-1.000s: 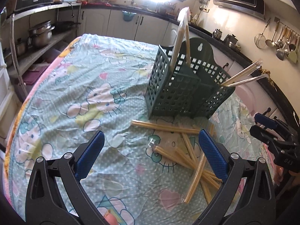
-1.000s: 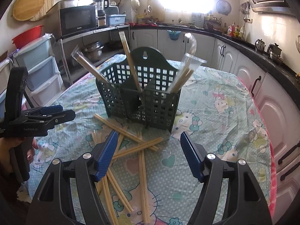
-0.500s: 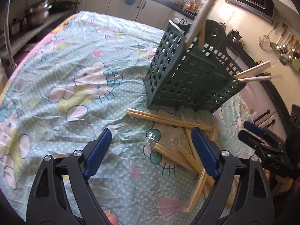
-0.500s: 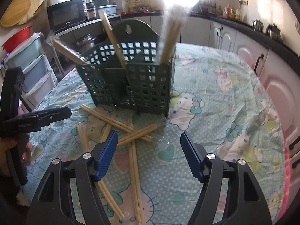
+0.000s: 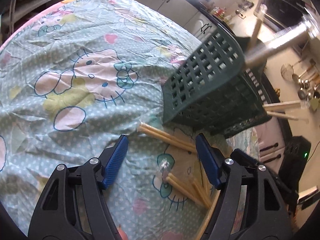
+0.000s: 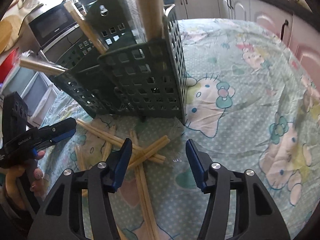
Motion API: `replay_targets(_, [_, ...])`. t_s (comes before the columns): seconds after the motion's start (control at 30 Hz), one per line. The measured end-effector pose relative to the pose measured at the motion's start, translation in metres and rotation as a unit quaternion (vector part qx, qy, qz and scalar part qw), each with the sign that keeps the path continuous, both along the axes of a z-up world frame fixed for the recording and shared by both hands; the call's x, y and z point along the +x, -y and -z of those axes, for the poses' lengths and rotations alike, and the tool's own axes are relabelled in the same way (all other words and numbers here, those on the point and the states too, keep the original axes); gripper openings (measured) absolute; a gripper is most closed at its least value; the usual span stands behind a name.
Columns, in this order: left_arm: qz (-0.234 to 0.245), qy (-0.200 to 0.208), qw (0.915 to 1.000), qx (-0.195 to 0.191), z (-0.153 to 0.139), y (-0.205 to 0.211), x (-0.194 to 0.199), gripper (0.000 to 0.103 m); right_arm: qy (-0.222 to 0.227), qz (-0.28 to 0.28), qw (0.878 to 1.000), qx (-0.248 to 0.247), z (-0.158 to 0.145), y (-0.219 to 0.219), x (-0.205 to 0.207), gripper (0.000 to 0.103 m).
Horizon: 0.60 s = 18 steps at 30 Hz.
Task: Organize utensils
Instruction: 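Move both open tools back toward the remaining chopsticks, then close the left tool on a wooden chopstick while the right tool grasps another chopstick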
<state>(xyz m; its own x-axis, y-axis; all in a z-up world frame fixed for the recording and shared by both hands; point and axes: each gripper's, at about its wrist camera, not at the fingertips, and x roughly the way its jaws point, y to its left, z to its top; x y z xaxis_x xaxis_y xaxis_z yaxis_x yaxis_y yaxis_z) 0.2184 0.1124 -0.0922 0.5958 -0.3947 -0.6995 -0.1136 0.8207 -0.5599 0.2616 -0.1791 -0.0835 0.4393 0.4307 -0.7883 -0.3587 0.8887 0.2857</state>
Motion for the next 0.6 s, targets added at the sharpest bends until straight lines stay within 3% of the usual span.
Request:
replay_targets(0.27, [-0.02,0.001,0.9996,-0.018,0.003,-0.01,0.006,0.049,-0.02,0.007,1.0,0.014,0.004,-0.002,0.013,0.048])
replay_targets(0.6, [-0.035,0.001,0.9991,-0.024,0.006,-0.018,0.008,0.029,-0.039,0.028,0.998,0.047,0.008,0.01,0.03,0.021])
